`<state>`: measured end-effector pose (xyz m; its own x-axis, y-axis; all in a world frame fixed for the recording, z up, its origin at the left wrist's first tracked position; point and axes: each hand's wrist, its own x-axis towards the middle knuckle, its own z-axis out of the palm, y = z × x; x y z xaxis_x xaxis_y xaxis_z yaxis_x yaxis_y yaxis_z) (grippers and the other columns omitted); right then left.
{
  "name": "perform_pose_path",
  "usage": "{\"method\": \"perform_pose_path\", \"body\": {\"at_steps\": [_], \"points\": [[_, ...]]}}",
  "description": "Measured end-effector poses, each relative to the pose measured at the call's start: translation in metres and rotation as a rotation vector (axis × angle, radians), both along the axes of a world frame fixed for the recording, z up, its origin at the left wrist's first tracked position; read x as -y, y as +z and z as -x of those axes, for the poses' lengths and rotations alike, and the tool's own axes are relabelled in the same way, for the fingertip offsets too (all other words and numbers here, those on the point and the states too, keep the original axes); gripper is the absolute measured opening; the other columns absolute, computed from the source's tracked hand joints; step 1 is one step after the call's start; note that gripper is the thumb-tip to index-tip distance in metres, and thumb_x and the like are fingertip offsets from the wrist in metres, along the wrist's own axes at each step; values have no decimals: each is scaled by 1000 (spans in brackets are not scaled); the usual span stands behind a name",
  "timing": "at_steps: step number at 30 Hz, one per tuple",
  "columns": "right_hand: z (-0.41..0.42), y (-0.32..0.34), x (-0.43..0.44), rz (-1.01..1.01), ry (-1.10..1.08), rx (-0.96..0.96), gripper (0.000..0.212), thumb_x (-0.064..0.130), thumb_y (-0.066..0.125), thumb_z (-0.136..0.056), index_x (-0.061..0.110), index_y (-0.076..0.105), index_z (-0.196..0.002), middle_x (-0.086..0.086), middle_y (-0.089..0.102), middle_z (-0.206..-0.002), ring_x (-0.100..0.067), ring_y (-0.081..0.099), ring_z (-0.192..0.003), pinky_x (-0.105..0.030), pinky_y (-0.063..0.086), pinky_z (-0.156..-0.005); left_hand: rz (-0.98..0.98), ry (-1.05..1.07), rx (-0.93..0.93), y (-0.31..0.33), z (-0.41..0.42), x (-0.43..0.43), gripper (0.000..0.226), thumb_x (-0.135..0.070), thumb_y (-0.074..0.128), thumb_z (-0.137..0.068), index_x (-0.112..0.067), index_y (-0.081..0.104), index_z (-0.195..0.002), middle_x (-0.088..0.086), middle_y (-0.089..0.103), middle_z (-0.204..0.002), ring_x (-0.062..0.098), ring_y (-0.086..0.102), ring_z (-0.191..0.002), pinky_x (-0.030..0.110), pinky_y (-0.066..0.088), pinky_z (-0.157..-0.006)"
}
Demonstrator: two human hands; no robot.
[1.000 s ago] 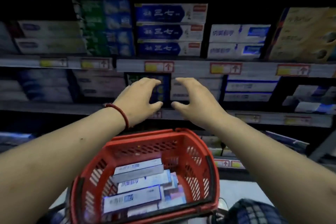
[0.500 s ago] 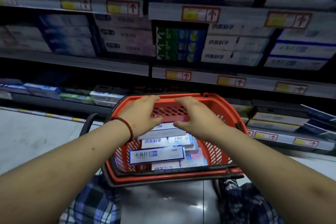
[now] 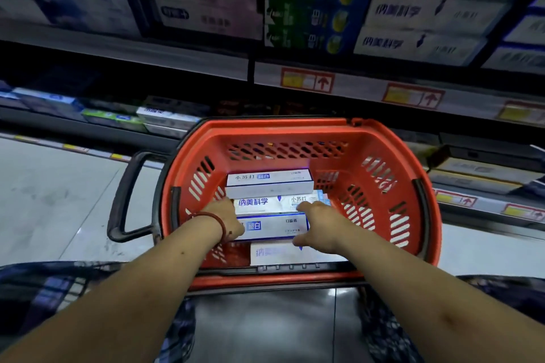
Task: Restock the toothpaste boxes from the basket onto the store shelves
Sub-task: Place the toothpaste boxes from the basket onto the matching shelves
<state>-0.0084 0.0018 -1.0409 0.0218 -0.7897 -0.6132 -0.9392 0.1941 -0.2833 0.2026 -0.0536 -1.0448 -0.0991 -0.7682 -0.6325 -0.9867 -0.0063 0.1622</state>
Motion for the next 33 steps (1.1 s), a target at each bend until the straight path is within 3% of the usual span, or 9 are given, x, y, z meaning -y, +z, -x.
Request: {"method": "perform_pose_path", "body": {"at_steps": [8, 11, 15, 19, 22, 26, 28, 30, 33], "points": [[-6, -37, 14, -107, -190, 2, 67, 40, 79, -72, 21, 45, -126, -5, 62, -124, -26, 57, -118, -43, 46, -103, -122, 195, -64, -28, -7, 6, 41, -18, 66, -91, -7, 58, -130, 13, 64, -131, 29, 62, -118, 30, 48, -93], [-12, -35, 16, -119, -368, 121, 50, 17, 76, -82, 13, 49, -125, -8, 62, -120, -23, 60, -102, -29, 53, -78, -86, 358, -151, -31, -11, 11, 32, -12, 63, -92, -2, 64, -123, 15, 66, -125, 32, 63, -114, 31, 49, -90], [-8, -24, 14, -46, -516, 210, 27, 8, 64, -83, 12, 56, -109, -4, 61, -103, -16, 58, -83, -21, 44, -54, -10, 564, -290, -27, -14, 13, 11, -6, 55, -94, -1, 65, -92, 16, 67, -102, 36, 66, -95, 38, 55, -81], [-3, -8, 6, 99, -765, 360, 27, 8, 67, -81, 13, 59, -106, -6, 63, -98, -27, 62, -93, -33, 51, -72, 111, 829, -488, -16, -12, 12, 20, -5, 50, -91, 8, 65, -92, 23, 69, -99, 42, 66, -96, 49, 56, -85], [-1, 11, 3, 252, -911, 498, 21, 6, 68, -79, 20, 57, -90, -1, 65, -82, -23, 61, -74, -31, 48, -60, 170, 927, -637, -5, -9, 13, 23, -23, 62, -84, -2, 69, -79, 21, 73, -91, 37, 70, -88, 51, 59, -86], [3, 46, 4, 413, -1027, 638, 8, 12, 68, -74, 9, 66, -80, -4, 61, -71, -23, 51, -61, -31, 43, -55, 245, 975, -868, 10, -8, 21, 35, -50, 75, -61, -20, 70, -79, 5, 75, -83, 30, 73, -82, 54, 60, -84], [8, 66, 7, 451, -1084, 731, 21, 22, 71, -68, 7, 72, -83, -11, 74, -83, -31, 67, -71, -43, 60, -68, 274, 954, -969, 41, -2, 23, 38, -49, 79, -65, -19, 64, -83, 8, 75, -86, 33, 74, -82, 55, 61, -81], [14, 89, 10, 467, -1109, 807, 23, 20, 74, -75, 1, 71, -89, -21, 75, -92, -39, 73, -90, -57, 59, -84, 341, 955, -1048, 86, 7, 23, 33, -38, 82, -77, -20, 54, -73, 12, 70, -81, 33, 72, -81, 52, 61, -78], [24, 124, 11, 489, -1166, 911, 29, 21, 77, -80, -3, 67, -93, -20, 72, -93, -33, 70, -91, -64, 54, -91, 415, 940, -1147, 133, 10, 26, 40, -46, 86, -58, -25, 53, -55, 15, 62, -75, 31, 65, -74, 52, 55, -68]]}}
